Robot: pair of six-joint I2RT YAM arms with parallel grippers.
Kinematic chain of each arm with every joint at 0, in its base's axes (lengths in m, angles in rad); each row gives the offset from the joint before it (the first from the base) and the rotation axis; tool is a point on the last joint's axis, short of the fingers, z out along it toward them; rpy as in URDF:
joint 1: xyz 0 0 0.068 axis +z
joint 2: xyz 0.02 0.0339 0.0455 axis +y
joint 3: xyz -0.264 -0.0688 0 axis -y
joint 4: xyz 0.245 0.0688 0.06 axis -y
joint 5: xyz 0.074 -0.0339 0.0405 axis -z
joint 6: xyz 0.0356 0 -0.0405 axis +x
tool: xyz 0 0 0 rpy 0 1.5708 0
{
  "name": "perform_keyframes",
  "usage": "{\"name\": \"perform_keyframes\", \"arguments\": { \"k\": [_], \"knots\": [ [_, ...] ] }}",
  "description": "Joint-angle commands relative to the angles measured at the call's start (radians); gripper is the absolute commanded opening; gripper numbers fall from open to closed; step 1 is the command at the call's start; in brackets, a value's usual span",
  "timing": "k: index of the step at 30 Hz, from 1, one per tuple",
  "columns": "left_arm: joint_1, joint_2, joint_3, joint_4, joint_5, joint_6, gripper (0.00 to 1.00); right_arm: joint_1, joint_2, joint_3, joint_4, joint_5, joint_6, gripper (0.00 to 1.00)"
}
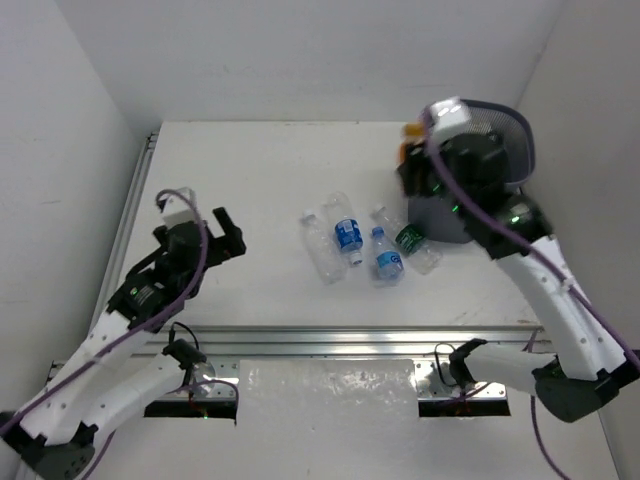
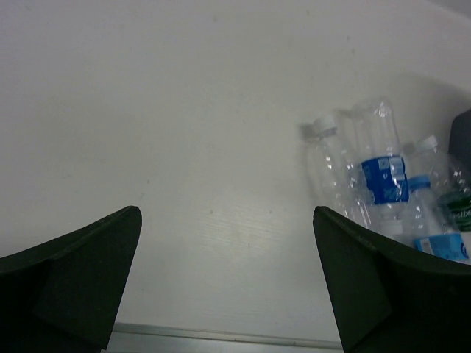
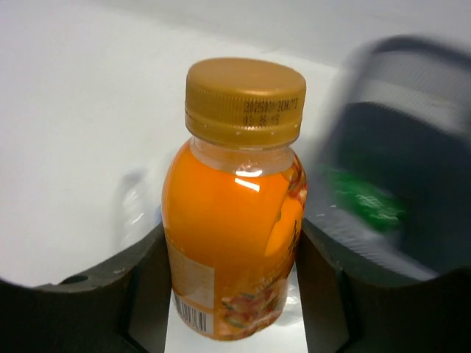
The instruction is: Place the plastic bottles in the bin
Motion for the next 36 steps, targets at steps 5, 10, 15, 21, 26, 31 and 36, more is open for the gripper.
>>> {"name": "perform_keyframes", "arguments": {
  "k": [5, 10, 15, 21, 26, 31, 36],
  "knots": [
    [-0.009, 0.279, 0.011, 0.192, 0.288, -0.091, 1.0, -0.461, 0.261, 0.432, -0.24, -0.013, 0.036, 0.47],
    [-0.079, 0.451, 0.08, 0.252, 0.321, -0.182, 1.0, -0.542, 0.352, 0.507, -0.303, 0.054, 0.087, 0.99],
    [-0.174, 0.64, 0.127, 0.329, 0.276, -0.3, 1.0, -0.542, 0.345, 0.644, -0.375, 0.074, 0.107, 0.99],
    [-0.239, 0.863, 0.23, 0.34, 0.158, -0.406, 1.0, -0.542, 0.207, 0.457, -0.306, -0.054, 0.122, 0.99],
    [-0.243, 1.083, 0.342, 0.338, 0.161, -0.415, 1.0, -0.54, 0.174, 0.356, -0.274, -0.119, 0.134, 0.99],
    [-0.242, 1.228, 0.394, 0.274, 0.158, -0.47, 0.7, -0.54, 0.15, 0.325, -0.274, -0.188, 0.154, 0.99],
    [-0.247, 0.973, 0.154, 0.346, 0.105, -0.516, 0.03, -0.52, 0.095, 0.221, -0.213, -0.451, 0.205, 0.99]
  ]
}}
